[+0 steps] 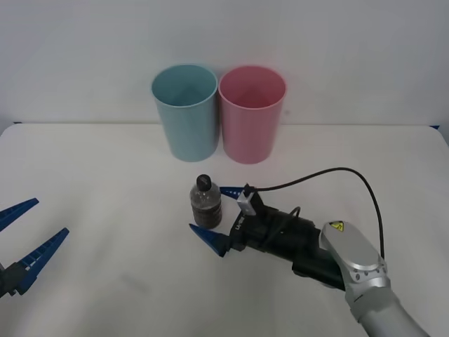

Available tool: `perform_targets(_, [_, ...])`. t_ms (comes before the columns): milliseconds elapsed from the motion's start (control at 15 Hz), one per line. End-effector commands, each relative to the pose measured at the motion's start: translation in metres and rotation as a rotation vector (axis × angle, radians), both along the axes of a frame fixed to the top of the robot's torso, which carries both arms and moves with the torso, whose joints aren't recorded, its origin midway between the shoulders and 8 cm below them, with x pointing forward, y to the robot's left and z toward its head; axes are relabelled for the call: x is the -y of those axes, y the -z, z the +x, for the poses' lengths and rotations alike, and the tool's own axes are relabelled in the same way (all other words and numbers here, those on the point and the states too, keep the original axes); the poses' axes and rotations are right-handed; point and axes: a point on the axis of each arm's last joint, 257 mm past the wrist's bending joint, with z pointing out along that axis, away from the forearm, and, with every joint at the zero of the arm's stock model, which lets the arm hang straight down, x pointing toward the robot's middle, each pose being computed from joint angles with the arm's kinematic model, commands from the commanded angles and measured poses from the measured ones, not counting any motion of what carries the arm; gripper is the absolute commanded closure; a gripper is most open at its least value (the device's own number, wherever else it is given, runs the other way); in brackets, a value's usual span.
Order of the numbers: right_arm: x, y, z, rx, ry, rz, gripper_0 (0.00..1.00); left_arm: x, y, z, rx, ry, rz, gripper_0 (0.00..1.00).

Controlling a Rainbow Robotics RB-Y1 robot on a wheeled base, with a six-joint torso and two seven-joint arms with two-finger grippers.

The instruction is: Grasp the object on the table and drop it into the matching bin: aluminum can to the light blue bin, PET bottle to the pink bin.

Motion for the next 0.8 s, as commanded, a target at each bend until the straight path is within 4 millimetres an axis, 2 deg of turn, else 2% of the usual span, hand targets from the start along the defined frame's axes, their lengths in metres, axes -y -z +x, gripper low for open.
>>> perform_targets(67, [-0.006,0.003,0.004,0.010,0.021,-0.016,0.00,0.000,0.000,0.000,0.000,0.000,0.000,0.00])
perform_targets(533, [-0.020,-0.001,0.011,0.023,0.055,-0.016,0.00,0.000,0.000,0.000,0.000,0.000,0.000,0.00])
perform_targets(600, [-0.019,0.000,0.012,0.025,0.060,-0.017,0.07,0.000,0.000,0.000,0.000,0.000,0.000,0.00])
perform_targets(667, [-0.017,0.000,0.013,0.027,0.065,-0.020,0.94,0.000,0.000,0.000,0.000,0.000,0.000,0.00])
perform_targets(733, [-0.015,0.001,0.014,0.030,0.069,-0.027,1.00,0.000,0.000,0.000,0.000,0.000,0.000,0.00])
perform_targets(800, [-0.014,0.002,0.014,0.030,0.071,-0.029,1.00,0.000,0.000,0.000,0.000,0.000,0.000,0.00])
